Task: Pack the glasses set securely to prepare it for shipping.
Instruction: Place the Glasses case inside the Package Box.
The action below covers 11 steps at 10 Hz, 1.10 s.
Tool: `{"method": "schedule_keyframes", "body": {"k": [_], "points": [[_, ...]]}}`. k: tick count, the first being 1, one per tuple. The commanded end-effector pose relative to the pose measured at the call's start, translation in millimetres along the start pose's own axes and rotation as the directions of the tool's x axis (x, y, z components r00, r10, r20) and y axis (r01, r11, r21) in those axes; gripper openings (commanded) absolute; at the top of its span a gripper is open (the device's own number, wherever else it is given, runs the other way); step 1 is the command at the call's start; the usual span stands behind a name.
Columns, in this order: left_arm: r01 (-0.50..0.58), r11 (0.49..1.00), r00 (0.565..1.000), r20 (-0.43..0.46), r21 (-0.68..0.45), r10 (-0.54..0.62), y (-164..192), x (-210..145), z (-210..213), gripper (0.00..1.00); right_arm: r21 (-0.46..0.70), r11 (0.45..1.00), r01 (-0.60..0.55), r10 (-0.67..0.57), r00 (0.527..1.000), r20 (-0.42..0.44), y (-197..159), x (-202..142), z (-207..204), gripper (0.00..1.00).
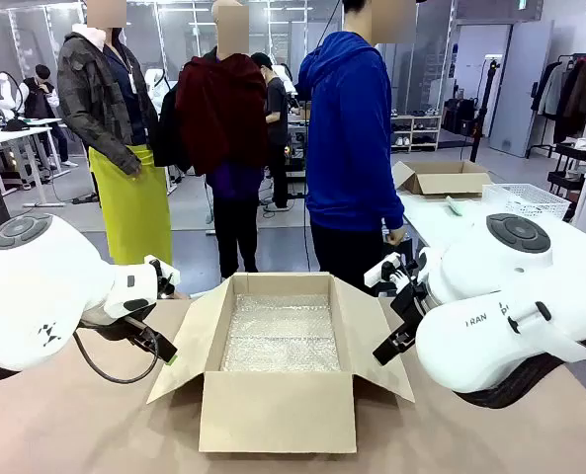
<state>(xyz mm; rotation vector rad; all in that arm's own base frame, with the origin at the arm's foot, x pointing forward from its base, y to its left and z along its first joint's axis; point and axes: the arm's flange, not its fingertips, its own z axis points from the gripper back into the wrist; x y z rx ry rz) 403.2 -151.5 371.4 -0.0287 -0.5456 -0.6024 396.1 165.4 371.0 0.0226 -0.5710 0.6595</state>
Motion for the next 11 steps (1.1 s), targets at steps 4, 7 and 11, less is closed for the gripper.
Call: {"method": "schedule_keyframes", "body": {"k": [4, 7, 11], "points": [[0.000, 1.000, 1.000, 0.000, 0.000, 0.000, -0.1, 0.1, 0.0, 1.00, 0.000, 1.000, 0.000, 0.000, 1.000, 0.000, 0.0, 0.0, 0.0, 1.00], [0.000, 1.000, 1.000, 0.000, 0.000, 0.000, -0.1, 0.1, 0.0, 1.00, 0.000, 1.000, 0.000, 0.000, 1.000, 0.000, 0.0, 0.0, 0.0, 1.00], [0.046, 0.999, 0.998, 0.033, 0.008, -0.046, 7.4, 8.6, 18.5, 1.00, -0.019, 1.000, -0.014, 0.014, 1.000, -0.002, -12.0, 1.5, 22.7, 1.00]]}}
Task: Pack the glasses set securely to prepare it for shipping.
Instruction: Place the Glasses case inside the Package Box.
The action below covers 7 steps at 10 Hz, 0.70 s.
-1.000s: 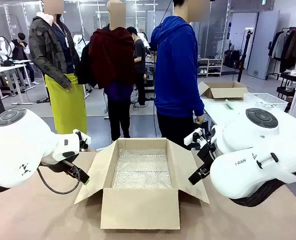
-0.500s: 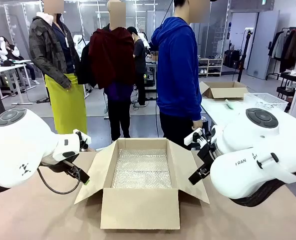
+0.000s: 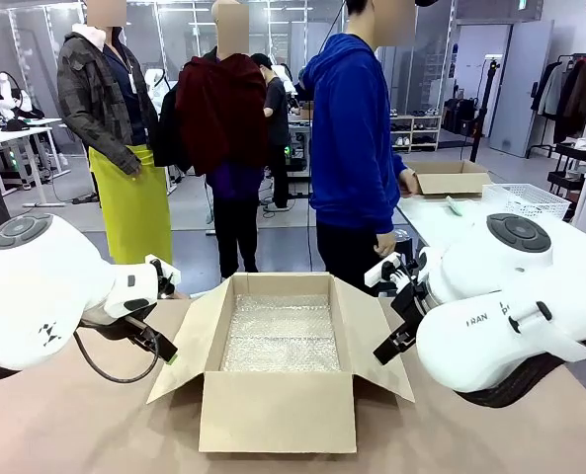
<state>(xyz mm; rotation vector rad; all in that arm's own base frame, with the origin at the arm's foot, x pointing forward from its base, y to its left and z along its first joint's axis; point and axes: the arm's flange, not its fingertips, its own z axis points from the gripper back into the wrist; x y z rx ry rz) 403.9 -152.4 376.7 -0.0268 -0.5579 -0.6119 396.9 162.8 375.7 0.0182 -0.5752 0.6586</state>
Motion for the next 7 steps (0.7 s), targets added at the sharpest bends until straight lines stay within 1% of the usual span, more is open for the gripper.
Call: {"method": "schedule_keyframes", "body": {"k": [1, 2, 3, 4, 5, 6, 7], "points": [[0.060, 0.998, 0.998, 0.028, -0.023, -0.059, 14.8, 12.4, 37.0, 1.00, 0.009, 0.999, -0.032, 0.032, 0.999, -0.017, -21.9, -3.4, 37.6, 1.00], [0.065, 0.994, 0.998, 0.024, -0.088, -0.063, 24.3, 17.1, 62.3, 1.00, 0.007, 0.995, -0.096, 0.096, 0.993, -0.067, -37.8, -8.0, 54.9, 1.00], [0.123, 0.984, 0.992, 0.021, -0.130, -0.121, 35.0, 17.9, 87.1, 1.00, 0.063, 0.986, -0.152, 0.157, 0.984, -0.088, -52.7, -10.0, 67.4, 1.00], [0.158, 0.969, 0.987, 0.003, -0.188, -0.160, 46.0, 17.9, 113.2, 1.00, 0.105, 0.978, -0.178, 0.186, 0.979, -0.081, -68.8, -10.4, 77.5, 1.00], [0.174, 0.952, 0.985, 0.057, -0.250, -0.165, 56.9, 15.1, 141.9, 1.00, 0.125, 0.958, -0.259, 0.275, 0.952, -0.137, -82.5, -14.3, 84.8, 1.00], [0.205, 0.940, 0.978, 0.092, -0.272, -0.186, 66.0, 7.0, 165.6, 1.00, 0.154, 0.942, -0.297, 0.321, 0.933, -0.161, -94.6, -17.9, 90.9, 1.00], [0.205, 0.937, 0.977, 0.110, -0.284, -0.180, 75.5, -3.6, 186.4, 1.00, 0.163, 0.933, -0.322, 0.350, 0.917, -0.190, -105.5, -21.6, 95.7, 1.00]]}}
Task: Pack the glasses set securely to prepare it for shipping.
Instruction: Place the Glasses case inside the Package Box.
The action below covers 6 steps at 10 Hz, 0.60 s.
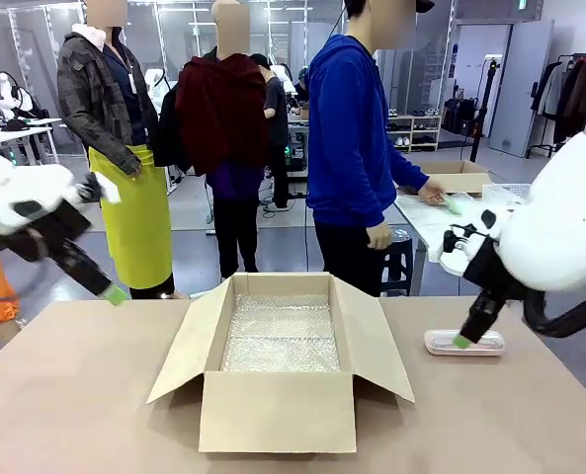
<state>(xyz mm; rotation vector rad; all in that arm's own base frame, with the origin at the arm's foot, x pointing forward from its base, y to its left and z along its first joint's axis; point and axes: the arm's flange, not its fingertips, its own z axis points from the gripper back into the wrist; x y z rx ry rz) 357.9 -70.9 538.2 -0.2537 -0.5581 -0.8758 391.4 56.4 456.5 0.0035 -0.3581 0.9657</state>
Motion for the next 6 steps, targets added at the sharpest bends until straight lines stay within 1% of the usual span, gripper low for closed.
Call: {"method": "schedule_keyframes", "body": {"k": [1, 2, 3, 4, 5, 6], "points": [[0.006, 0.999, 0.999, 0.045, -0.049, -0.004, 6.9, -21.4, 32.7, 1.00, 0.013, 0.995, -0.096, 0.097, 0.994, -0.055, -14.4, -7.8, 6.6, 1.00], [0.001, 0.998, 0.997, 0.080, -0.055, 0.003, 7.4, -31.1, 44.3, 1.00, 0.044, 0.993, -0.107, 0.110, 0.992, -0.063, -19.9, -12.0, 6.1, 1.00], [-0.003, 0.999, 0.995, 0.096, -0.053, 0.008, 6.2, -36.4, 48.1, 1.00, 0.038, 0.994, -0.098, 0.100, 0.994, -0.041, -22.5, -11.4, 4.5, 1.00], [-0.042, 0.998, 0.994, 0.102, -0.041, 0.046, 6.7, -38.7, 45.6, 1.00, -0.011, 1.000, -0.012, 0.012, 1.000, -0.007, -22.2, -4.7, 1.2, 1.00], [-0.009, 1.000, 0.997, 0.073, -0.026, 0.011, 8.2, -27.4, 52.0, 1.00, 0.033, 0.996, -0.082, 0.084, 0.995, -0.052, -17.6, -12.2, 7.3, 1.00], [-0.009, 1.000, 0.997, 0.073, -0.026, 0.011, 8.2, -27.4, 52.0, 1.00, 0.033, 0.996, -0.082, 0.084, 0.995, -0.052, -17.6, -12.2, 7.3, 1.00]]}}
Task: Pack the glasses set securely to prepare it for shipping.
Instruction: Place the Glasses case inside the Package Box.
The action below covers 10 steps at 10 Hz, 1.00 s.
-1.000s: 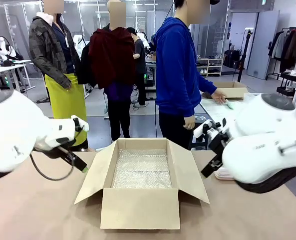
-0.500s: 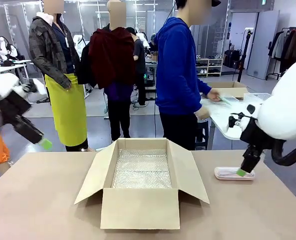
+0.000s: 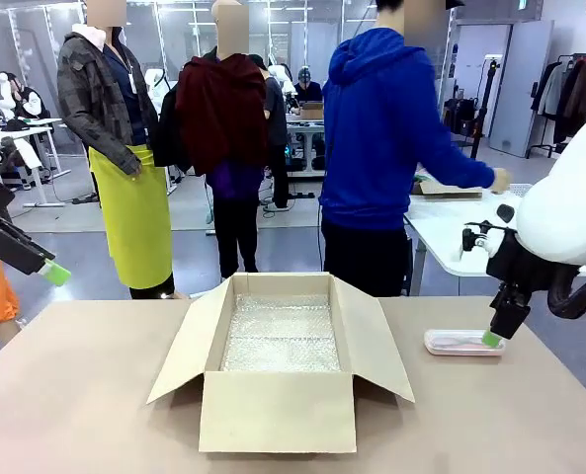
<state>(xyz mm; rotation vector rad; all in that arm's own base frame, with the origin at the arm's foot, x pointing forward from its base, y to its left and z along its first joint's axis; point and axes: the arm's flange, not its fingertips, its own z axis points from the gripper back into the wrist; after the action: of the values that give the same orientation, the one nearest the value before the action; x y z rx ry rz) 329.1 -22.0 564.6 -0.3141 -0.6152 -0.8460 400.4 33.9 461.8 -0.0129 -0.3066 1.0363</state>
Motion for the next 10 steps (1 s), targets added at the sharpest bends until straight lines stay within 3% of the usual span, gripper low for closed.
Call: {"method": "schedule_keyframes", "body": {"k": [1, 2, 3, 5, 8, 10], "points": [[0.020, 1.000, 1.000, -0.003, -0.007, -0.020, -0.2, 4.4, -1.4, 1.00, -0.002, 1.000, 0.002, -0.002, 1.000, 0.004, -0.8, -0.2, 0.3, 1.00], [0.020, 1.000, 1.000, -0.003, -0.007, -0.020, -0.2, 4.4, -1.4, 1.00, 0.077, 0.993, -0.090, 0.093, 0.995, -0.035, -14.6, 7.4, 15.8, 1.00], [0.020, 1.000, 1.000, -0.003, -0.007, -0.020, -0.2, 4.4, -1.4, 1.00, 0.137, 0.948, -0.286, 0.299, 0.950, -0.088, -35.3, 15.2, 20.8, 1.00], [0.020, 1.000, 1.000, -0.003, -0.007, -0.020, -0.2, 4.4, -1.4, 1.00, 0.221, 0.869, -0.442, 0.481, 0.860, -0.172, -83.0, 26.6, 4.2, 1.00], [0.020, 1.000, 1.000, -0.003, -0.007, -0.020, -0.2, 4.4, -1.4, 1.00, 0.256, 0.847, -0.466, 0.507, 0.853, -0.124, -138.8, 30.0, -59.1, 1.00], [0.020, 1.000, 1.000, -0.003, -0.007, -0.020, -0.2, 4.4, -1.4, 1.00, 0.174, 0.887, -0.428, 0.449, 0.887, -0.105, -155.0, 26.9, -91.6, 1.00]]}}
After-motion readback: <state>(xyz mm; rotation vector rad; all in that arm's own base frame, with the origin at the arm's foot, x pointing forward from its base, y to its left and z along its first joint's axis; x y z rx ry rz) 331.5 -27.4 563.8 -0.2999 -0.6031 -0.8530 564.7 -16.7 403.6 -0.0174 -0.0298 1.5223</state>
